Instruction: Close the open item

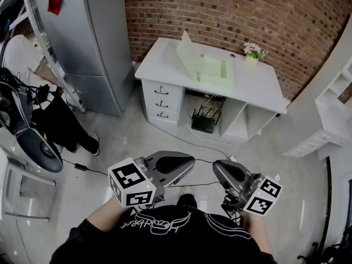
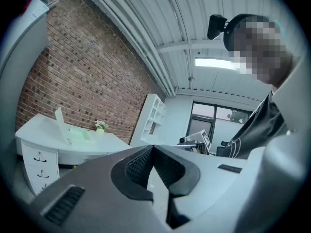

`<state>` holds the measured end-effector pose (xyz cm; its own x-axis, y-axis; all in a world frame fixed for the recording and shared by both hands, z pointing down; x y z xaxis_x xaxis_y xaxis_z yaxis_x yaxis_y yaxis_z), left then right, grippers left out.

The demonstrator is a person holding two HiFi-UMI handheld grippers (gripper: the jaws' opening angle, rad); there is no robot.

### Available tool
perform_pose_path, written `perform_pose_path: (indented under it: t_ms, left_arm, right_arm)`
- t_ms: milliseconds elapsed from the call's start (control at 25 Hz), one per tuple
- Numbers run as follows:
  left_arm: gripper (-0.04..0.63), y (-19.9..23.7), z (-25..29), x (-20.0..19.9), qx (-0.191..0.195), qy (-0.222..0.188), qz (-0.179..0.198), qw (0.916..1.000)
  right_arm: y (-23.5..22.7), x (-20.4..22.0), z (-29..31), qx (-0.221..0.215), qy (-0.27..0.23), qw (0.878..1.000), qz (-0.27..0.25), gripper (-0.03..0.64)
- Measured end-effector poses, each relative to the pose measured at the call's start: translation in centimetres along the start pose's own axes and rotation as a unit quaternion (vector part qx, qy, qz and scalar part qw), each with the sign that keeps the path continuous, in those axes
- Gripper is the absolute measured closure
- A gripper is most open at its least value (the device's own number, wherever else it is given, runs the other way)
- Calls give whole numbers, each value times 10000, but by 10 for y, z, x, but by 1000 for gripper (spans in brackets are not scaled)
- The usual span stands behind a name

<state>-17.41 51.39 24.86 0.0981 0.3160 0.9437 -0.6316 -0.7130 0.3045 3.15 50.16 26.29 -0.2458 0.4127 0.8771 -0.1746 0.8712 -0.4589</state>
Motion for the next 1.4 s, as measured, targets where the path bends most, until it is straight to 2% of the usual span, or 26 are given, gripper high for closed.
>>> perform_pose_path:
  t_ms: [280,520,680,880,1120,1400]
  left_arm:
    - [594,-1,0,-4,-11,-24,-20,10000]
    - [594,9,14,-5,-21,-49,-415,9991]
    - [594,15,32,-10,-31,3,-346,9994]
    - [594,26,64,-12,-146,137,-133,9997]
    - [594,48,112,-19,-193,227,-335,9990]
    - [594,67,177,-25,-210,264,-354,9988]
  right_arm:
    - [-3,-3,-1,13,30,10000,18,614]
    - [-18,-6,-6,116,116,9998,102,614]
    - [-36,-12,-10,114,131,9997,144,614]
    - [-67,-29,-15,64,131,9997,197,614]
    - [-112,-49,-26,58,109,9996,270,614]
    - [-168,-74,-45,51,17,9997,228,614]
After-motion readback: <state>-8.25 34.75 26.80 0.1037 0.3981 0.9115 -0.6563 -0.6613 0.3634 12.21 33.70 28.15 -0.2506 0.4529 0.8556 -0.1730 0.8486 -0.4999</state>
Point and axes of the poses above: the fingertips, and each gripper's own axes: z forward along the fingers, y to its left, x out of its underside, the point moved 8 cm from there along -z, backward along the fingers, and after that the axes turned 11 degrees about -x, right-handed, at the moved point
